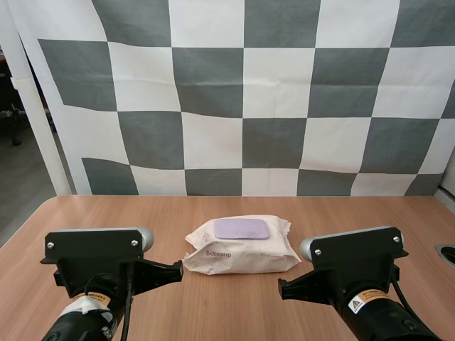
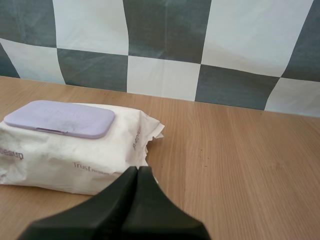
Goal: Open the wet wipes lid
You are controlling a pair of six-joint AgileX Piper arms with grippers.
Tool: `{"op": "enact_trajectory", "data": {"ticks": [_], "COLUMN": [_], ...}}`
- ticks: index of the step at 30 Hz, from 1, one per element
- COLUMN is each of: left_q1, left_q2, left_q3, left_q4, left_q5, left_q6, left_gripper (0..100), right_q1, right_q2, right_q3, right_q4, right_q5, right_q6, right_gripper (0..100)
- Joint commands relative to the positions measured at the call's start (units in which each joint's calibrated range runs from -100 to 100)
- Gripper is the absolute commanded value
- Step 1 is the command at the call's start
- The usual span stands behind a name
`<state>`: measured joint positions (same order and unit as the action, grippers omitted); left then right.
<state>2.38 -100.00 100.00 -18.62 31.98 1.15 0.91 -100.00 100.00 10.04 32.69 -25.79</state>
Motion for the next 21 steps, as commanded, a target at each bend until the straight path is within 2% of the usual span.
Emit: {"op": "enact_trajectory", "data": {"ticks": [1,8,13,17,21], "left_q1": [-0.04,-0.12,-1.47,-1.56,-1.56], "left_q2": [0.0,0.0,0.0,0.0,0.0], "left_q3": [0.0,0.0,0.0,0.0,-5.5], "left_q4": [0.0,0.0,0.0,1.1,2.4], "left_q5": [-0.1,-0.1,-0.1,-0.1,0.1], "left_q6": [0.0,0.0,0.0,0.1,0.2], "left_gripper": [0,0,0,0,0], "right_q1": [0.0,0.0,0.0,0.0,0.0], "right_q2": [0.0,0.0,0.0,0.0,0.0], "right_q3": [0.0,0.0,0.0,0.0,-5.2], "right_q4": [0.0,0.3,1.2,0.0,-0.9], "right_q5": [-0.1,-0.1,-0.1,-2.0,0.1], "right_q6": [0.0,0.0,0.0,0.0,0.0], "right_gripper": [0,0,0,0,0]}}
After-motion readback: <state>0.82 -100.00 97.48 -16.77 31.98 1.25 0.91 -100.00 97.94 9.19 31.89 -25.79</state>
